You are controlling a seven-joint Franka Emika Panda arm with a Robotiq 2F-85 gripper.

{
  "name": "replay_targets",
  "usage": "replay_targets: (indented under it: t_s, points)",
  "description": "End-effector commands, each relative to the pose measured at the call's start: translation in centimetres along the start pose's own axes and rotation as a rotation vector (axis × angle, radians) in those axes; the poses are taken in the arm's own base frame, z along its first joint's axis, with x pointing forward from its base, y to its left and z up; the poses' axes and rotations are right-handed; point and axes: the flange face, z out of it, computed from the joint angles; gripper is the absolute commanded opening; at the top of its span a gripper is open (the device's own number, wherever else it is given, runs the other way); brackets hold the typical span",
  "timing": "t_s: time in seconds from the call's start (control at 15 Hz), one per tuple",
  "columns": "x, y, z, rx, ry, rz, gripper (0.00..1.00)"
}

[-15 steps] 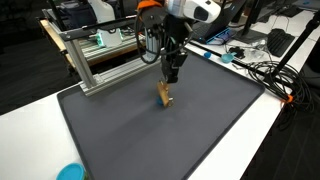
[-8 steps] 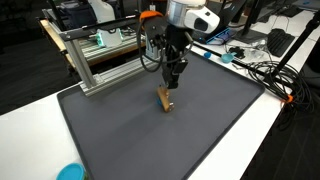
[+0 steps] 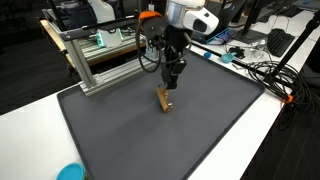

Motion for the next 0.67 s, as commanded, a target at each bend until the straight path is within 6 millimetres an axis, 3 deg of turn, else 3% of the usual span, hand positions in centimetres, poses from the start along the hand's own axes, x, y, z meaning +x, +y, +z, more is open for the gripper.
replay_targets:
  t_s: [0.0, 0.6]
  points:
    - [-0.4, -0.8, -1.0, -0.021, 0.013, 0.015, 0.21]
    - [-2.6, -4.1, 0.0, -0.076, 0.078, 0.087, 0.21]
